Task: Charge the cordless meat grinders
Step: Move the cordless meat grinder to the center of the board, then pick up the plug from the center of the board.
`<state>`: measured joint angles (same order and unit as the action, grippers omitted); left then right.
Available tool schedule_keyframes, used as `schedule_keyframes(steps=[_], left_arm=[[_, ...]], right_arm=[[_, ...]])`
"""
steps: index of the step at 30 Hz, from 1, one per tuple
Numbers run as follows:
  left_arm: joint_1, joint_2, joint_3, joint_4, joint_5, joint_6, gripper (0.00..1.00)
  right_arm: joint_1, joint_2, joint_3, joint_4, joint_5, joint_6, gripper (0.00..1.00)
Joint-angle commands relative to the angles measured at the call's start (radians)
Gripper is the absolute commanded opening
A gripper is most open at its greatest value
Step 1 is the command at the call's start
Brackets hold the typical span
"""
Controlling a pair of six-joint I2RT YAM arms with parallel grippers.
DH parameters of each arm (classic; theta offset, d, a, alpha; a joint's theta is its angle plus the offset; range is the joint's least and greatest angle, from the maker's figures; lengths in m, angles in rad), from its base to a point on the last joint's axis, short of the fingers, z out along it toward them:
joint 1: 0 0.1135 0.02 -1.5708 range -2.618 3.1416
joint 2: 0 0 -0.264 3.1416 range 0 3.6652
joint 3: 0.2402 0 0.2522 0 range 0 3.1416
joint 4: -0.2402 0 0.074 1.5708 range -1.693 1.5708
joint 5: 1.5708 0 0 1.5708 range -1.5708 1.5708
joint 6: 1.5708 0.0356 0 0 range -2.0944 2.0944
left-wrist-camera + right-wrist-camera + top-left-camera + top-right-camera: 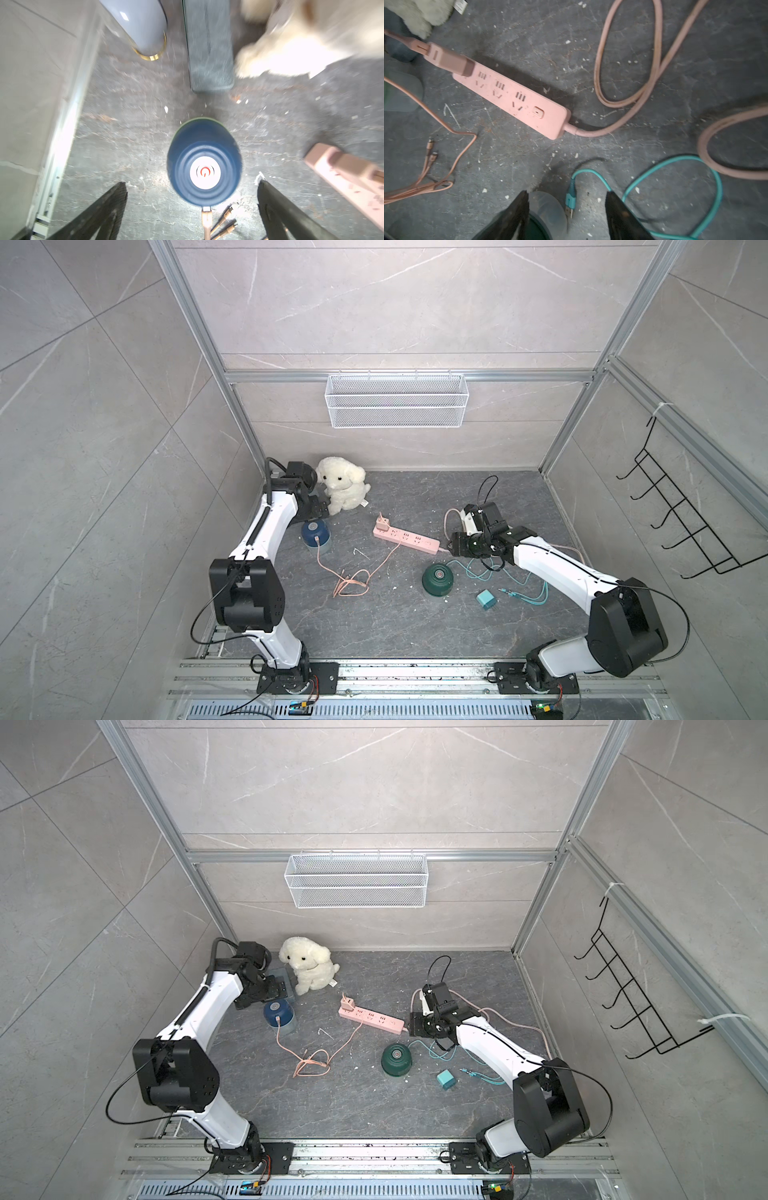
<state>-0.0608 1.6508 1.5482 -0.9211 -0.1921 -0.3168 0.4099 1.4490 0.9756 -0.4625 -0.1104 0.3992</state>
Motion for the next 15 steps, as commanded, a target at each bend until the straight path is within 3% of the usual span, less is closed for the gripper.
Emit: schedule_keyframes(steps=[1,11,15], left_arm=[[-0.005,-0.094,0.044,-0.051,0.027,0.035,1.0],[-0.299,-0.074,-0.024,0.088,0.169,-0.077,0.99],[-0.368,-0.038,-0.024,0.136,0.233,-0.084,0.99]], right_arm=[[-0.006,-0.058,-0.023,-0.116,0.115,0.026,0.62],[-0.014,-0.204,-0.177,-0.267,0.177,0.18,0.69],[-0.014,-0.236,-0.238,-0.278,0.204,0.217,0.7]])
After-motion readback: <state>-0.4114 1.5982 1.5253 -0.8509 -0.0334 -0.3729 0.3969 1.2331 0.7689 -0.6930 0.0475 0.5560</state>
